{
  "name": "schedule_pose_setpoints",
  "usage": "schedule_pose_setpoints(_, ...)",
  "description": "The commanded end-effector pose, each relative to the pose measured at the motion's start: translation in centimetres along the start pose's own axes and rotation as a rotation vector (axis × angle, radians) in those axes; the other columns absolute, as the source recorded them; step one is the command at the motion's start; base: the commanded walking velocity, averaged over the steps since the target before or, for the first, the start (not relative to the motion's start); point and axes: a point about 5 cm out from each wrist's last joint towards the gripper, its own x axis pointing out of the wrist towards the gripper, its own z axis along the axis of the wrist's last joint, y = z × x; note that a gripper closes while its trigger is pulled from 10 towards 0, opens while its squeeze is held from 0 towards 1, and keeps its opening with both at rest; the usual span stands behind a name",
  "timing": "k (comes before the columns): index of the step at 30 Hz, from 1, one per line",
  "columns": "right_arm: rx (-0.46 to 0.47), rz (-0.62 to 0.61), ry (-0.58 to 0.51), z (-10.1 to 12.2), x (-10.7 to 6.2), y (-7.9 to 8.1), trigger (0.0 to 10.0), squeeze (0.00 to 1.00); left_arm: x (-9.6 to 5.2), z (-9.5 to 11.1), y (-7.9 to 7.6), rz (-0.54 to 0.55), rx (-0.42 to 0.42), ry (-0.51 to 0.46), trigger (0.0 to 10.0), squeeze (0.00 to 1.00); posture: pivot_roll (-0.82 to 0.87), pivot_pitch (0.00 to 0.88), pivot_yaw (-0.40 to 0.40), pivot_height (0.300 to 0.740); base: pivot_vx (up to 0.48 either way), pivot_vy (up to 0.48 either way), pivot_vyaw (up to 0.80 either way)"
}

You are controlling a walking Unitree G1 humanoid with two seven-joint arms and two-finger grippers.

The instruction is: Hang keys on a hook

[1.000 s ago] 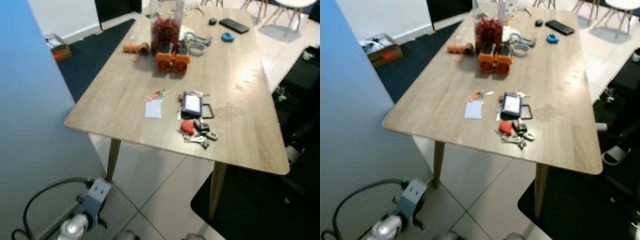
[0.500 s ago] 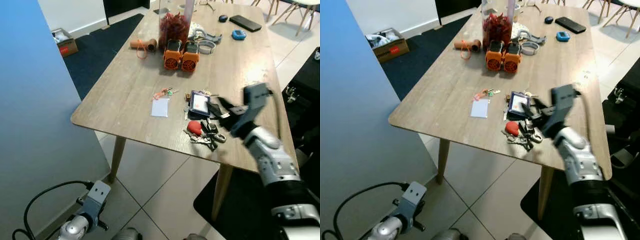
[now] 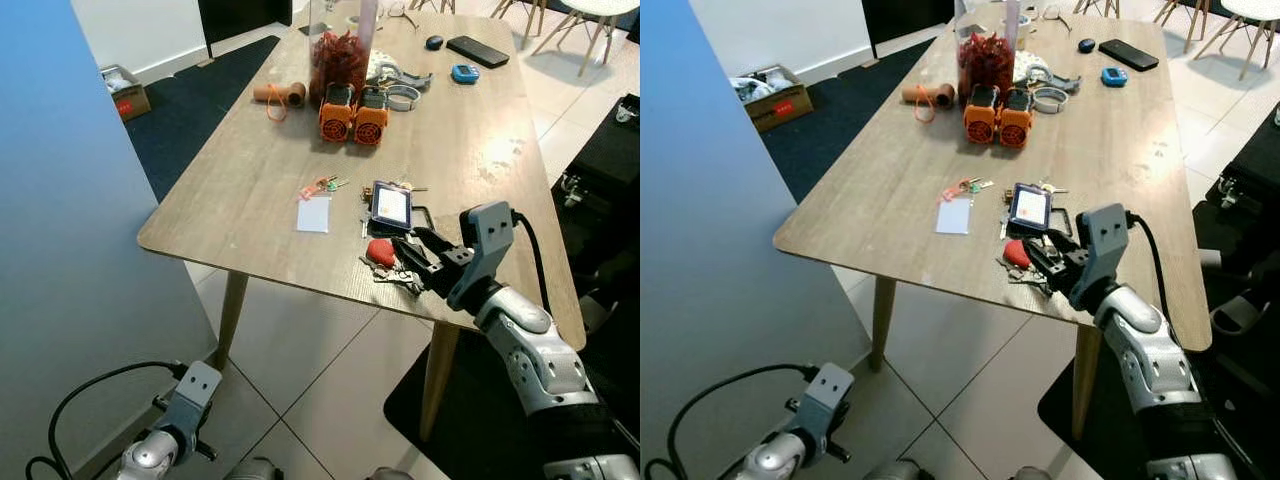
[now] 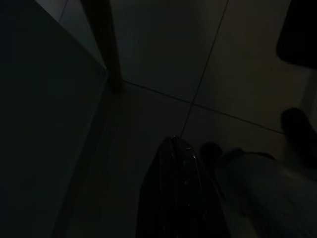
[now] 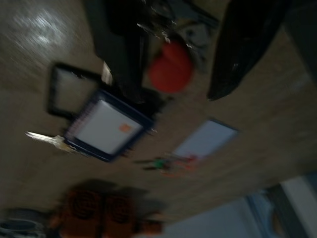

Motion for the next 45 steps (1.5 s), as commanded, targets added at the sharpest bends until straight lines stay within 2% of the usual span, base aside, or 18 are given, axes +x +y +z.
schedule_pose_setpoints(1,0.012,-0.051,0.019,-0.5,-0.5,-0.4,10.0,1.00,-0.1,-0.7,-0.8,-0.013,-0.014,0.034,10.0,0.00,0.05,0.089,0.008,0.740,0.000,0.000,0.00)
schedule_pose_setpoints(4,0.038,-0.090,0.037,-1.3,-0.6,-0.4,10.0,0.98,-0.1,-0.8,-0.9,-0.017,-0.012,0.037,10.0,0.00,0.05,0.090,0.010,0.740,0.000,0.000,0.00)
schedule_pose_setpoints(5,0.051,-0.094,0.041,-1.4,-0.6,-0.3,10.0,0.70,0.0,-0.8,-0.9,-0.017,-0.011,0.037,10.0,0.00,0.04,0.092,0.012,0.740,0.000,0.000,0.00)
schedule_pose_setpoints(6,0.051,-0.094,0.041,-1.4,-0.6,-0.3,10.0,0.70,0.0,-0.8,-0.9,-0.017,-0.011,0.037,10.0,0.00,0.04,0.092,0.012,0.740,0.000,0.000,0.00)
schedule_pose_setpoints(7,0.068,-0.100,0.044,-1.6,-0.4,-0.3,10.0,0.00,0.0,-0.8,-0.9,-0.018,-0.011,0.037,10.0,0.00,0.04,0.094,0.014,0.740,0.000,0.000,0.00)
schedule_pose_setpoints(9,0.104,-0.108,0.052,-1.8,0.0,-0.1,10.0,0.00,0.0,-0.8,-1.0,-0.018,-0.009,0.038,10.0,0.00,0.04,0.097,0.013,0.740,0.000,0.000,0.00)
schedule_pose_setpoints(14,0.115,-0.080,0.073,-2.0,0.9,0.6,10.0,0.00,0.0,-0.7,-1.0,-0.018,-0.008,0.041,10.0,0.00,0.04,0.101,0.010,0.740,0.000,0.000,0.00)
schedule_pose_setpoints(15,0.118,-0.037,0.087,-2.0,1.3,1.5,10.0,0.00,0.1,-0.7,-1.0,-0.015,-0.009,0.042,10.0,0.00,0.05,0.102,0.007,0.740,0.000,0.000,0.00)
schedule_pose_setpoints(19,0.109,0.015,0.131,-2.7,1.9,2.7,10.0,0.00,0.1,-0.6,-1.0,-0.010,-0.014,0.044,10.0,0.00,0.05,0.103,0.002,0.740,0.000,0.000,0.00)
schedule_pose_setpoints(27,0.122,0.063,0.171,-3.3,1.9,3.7,10.0,0.00,0.1,-0.7,-0.9,-0.003,-0.024,0.041,10.0,0.00,0.06,0.104,-0.005,0.740,0.000,0.000,0.00)
schedule_pose_setpoints(30,0.131,0.043,0.163,-3.1,1.4,3.4,10.0,0.00,-0.1,-0.9,-0.8,-0.001,-0.030,0.036,10.0,0.00,0.06,0.105,-0.006,0.740,0.000,0.000,0.00)
schedule_pose_setpoints(32,0.162,-0.034,0.129,-2.6,1.0,2.2,10.0,0.00,-0.2,-1.0,-0.7,0.004,-0.039,0.034,10.0,0.00,0.05,0.107,-0.005,0.740,0.000,0.000,0.00)
schedule_pose_setpoints(34,0.168,-0.059,0.117,-2.4,0.9,1.9,10.0,0.00,-0.2,-1.0,-0.7,0.004,-0.040,0.034,10.0,0.00,0.05,0.107,-0.005,0.740,0.000,0.000,0.00)
schedule_pose_setpoints(38,0.244,-0.193,0.054,-1.8,0.3,0.3,10.0,0.00,-0.3,-1.0,-0.5,0.008,-0.046,0.032,10.0,0.00,0.05,0.107,-0.001,0.740,0.000,0.000,0.00)
schedule_pose_setpoints(45,0.239,-0.182,0.106,-2.5,-0.1,0.6,10.0,0.00,-0.3,-1.0,-0.4,0.008,-0.049,0.031,10.0,0.00,0.05,0.109,0.006,0.740,0.000,0.000,0.00)
